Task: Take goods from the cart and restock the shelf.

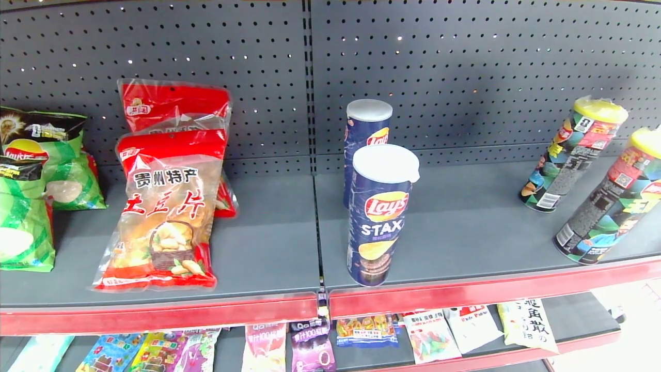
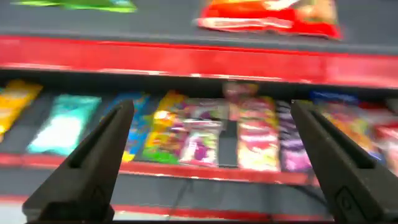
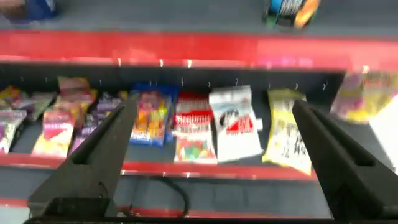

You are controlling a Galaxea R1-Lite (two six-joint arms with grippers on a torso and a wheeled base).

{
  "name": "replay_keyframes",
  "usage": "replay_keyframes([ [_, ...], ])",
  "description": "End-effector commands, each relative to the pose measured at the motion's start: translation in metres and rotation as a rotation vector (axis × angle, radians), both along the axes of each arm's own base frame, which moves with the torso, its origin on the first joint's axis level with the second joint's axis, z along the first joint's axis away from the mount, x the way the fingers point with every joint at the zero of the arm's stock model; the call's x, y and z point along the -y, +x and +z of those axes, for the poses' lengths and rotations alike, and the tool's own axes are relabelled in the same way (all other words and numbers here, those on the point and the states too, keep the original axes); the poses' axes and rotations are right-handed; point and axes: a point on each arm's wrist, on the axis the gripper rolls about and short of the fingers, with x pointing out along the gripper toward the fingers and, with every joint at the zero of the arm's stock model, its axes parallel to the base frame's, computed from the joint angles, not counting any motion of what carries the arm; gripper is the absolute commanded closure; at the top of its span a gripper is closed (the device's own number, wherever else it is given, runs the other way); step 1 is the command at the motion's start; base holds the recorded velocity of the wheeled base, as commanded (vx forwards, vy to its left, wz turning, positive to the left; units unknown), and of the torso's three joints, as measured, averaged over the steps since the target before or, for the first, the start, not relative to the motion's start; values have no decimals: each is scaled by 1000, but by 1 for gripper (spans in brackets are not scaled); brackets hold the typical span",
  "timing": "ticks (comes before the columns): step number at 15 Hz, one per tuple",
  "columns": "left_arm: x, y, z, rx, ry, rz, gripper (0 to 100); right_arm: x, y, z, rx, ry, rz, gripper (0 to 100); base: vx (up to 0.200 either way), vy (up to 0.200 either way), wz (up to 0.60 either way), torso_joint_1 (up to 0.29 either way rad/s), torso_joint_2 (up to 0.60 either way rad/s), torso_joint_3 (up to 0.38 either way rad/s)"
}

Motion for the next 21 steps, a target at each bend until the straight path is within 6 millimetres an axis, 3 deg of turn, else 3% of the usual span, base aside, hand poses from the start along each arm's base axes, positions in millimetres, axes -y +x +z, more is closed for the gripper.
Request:
replay_keyframes([
  [1,2,5,-3,40,-13,-107,0,0,1,-3,-22,2,-80,0,0,0,0,0,0,0],
  [2,5,9,-4,88,-26,-214,0,-1,1,-3,-14,0,-112,0,0,0,0,0,0,0],
  [7,6,12,-7,122,16,-256,0,-1,-7,-5,81,10,-115,0,0,0,0,0,0,0],
  [12,2,16,-11,159,36,-58,0,-1,-7,-5,83,10,-114,0,0,0,0,0,0,0],
  [15,4,17,-15,137,46,-195,0,-1,-7,-5,83,9,-112,0,0,0,0,0,0,0],
  [21,4,17,-15,137,50,-184,0,-1,-7,-5,83,10,-112,0,0,0,0,0,0,0],
])
